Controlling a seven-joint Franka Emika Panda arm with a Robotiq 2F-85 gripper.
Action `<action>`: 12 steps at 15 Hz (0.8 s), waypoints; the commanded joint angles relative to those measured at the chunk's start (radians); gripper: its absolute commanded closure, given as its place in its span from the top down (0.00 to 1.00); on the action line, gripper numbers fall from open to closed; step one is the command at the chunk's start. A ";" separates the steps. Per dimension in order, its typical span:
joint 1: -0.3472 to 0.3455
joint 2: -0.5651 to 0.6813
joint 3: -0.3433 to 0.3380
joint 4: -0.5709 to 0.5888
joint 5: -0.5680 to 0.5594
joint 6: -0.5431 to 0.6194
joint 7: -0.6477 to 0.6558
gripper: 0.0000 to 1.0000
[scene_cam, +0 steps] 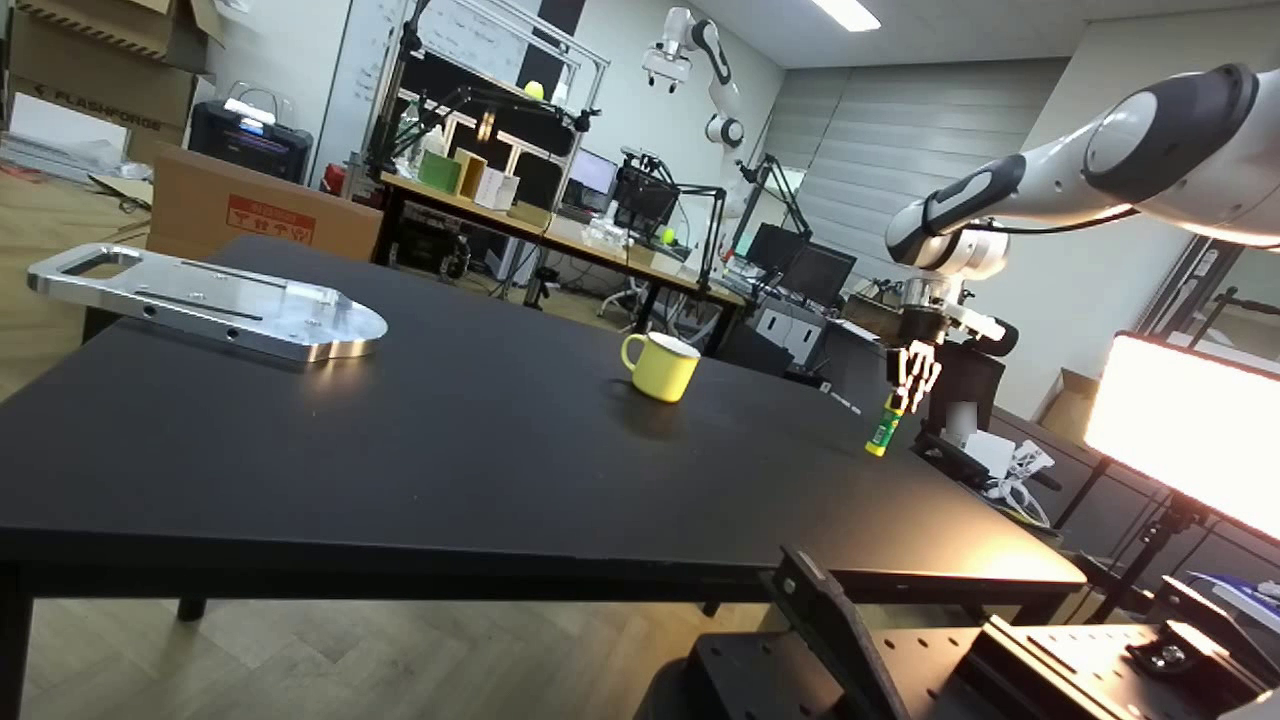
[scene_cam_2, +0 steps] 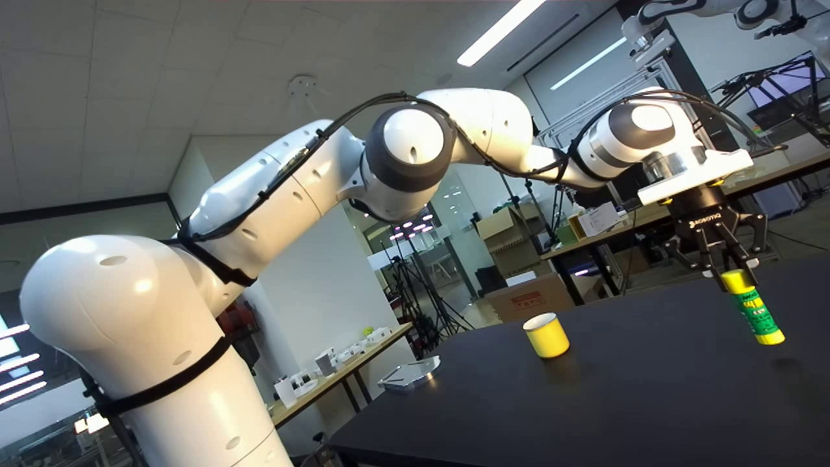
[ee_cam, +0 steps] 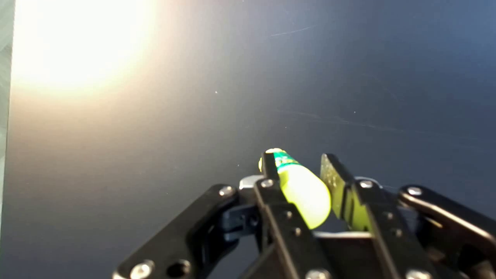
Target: Remove the glue stick from the cup and place it on the table
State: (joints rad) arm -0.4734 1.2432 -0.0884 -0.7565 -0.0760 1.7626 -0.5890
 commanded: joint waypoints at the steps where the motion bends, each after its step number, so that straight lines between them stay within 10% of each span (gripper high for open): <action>1: -0.014 0.072 -0.006 0.117 0.004 -0.032 0.018 0.08; 9: -0.065 0.146 -0.010 0.222 0.007 -0.028 0.018 0.08; 10: -0.070 0.152 -0.009 0.235 0.009 -0.033 0.021 0.58; 12: -0.068 0.127 -0.002 0.211 0.010 -0.023 0.027 0.66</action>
State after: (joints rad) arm -0.5396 1.3541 -0.0907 -0.6049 -0.0748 1.7606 -0.5878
